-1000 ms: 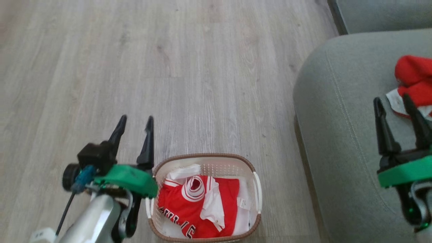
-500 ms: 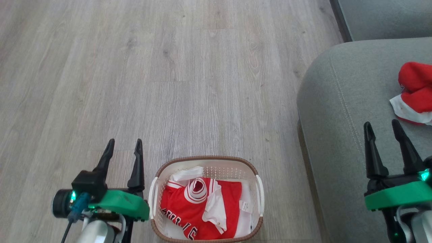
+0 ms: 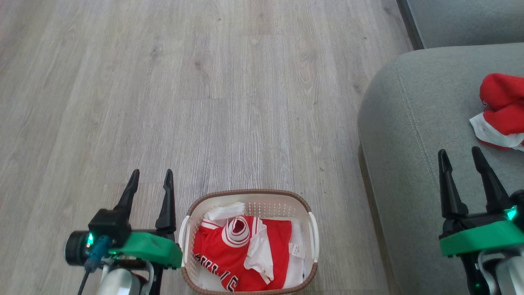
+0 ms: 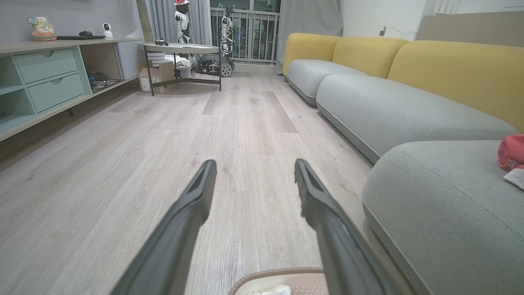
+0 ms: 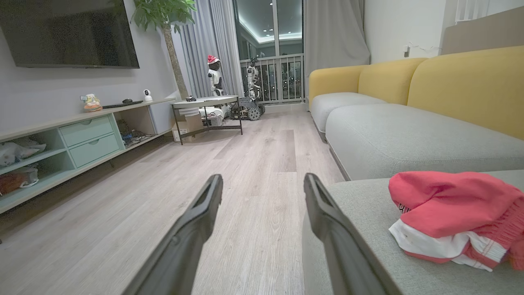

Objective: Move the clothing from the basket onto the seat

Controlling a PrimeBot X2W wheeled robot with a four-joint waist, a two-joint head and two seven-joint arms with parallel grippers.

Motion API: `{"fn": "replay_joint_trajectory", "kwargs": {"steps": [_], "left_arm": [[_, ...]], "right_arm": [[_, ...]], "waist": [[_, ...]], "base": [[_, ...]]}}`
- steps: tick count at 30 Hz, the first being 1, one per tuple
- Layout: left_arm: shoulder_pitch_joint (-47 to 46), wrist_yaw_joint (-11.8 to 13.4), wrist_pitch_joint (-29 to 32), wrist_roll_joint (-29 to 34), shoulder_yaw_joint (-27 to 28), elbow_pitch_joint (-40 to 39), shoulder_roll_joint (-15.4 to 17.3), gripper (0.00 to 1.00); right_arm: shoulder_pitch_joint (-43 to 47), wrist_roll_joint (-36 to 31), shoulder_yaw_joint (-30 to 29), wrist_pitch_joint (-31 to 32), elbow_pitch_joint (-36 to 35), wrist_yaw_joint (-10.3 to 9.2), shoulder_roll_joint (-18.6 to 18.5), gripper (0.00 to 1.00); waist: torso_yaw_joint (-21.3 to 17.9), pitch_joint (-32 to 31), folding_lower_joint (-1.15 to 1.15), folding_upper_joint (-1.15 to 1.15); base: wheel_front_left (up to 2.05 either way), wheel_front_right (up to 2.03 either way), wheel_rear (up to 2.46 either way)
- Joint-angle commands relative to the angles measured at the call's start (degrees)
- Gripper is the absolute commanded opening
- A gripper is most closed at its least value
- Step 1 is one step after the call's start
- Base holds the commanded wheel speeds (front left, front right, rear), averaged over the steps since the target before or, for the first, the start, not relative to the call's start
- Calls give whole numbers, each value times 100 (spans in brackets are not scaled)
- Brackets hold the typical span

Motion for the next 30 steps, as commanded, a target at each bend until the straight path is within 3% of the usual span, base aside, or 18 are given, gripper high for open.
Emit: {"fn": "replay_joint_trajectory", "kwargs": {"steps": [1, 16, 24, 30], "left_arm": [[-191, -50, -56, 74, 287, -123, -9, 100], [-291, -347, -56, 321, 581, 47, -288, 100], [-648, -430, -56, 434, 463, 244, -460, 100], [-1154, -449, -56, 454, 277, 815, -528, 100]], "right_arm": [[-127, 12, 126, -37, -155, -1, -89, 100], [-321, 76, 310, -37, -96, -1, -182, 100], [-690, 231, 397, -37, -187, -1, -382, 100], [-975, 352, 389, -37, -304, -1, -499, 100]], "waist": [[-4, 2, 0, 0], [-200, 188, 0, 0], [-379, 720, 0, 0], [-496, 1274, 0, 0]], "base": [[0, 0, 0], [0, 0, 0], [0, 0, 0], [0, 0, 0]]}}
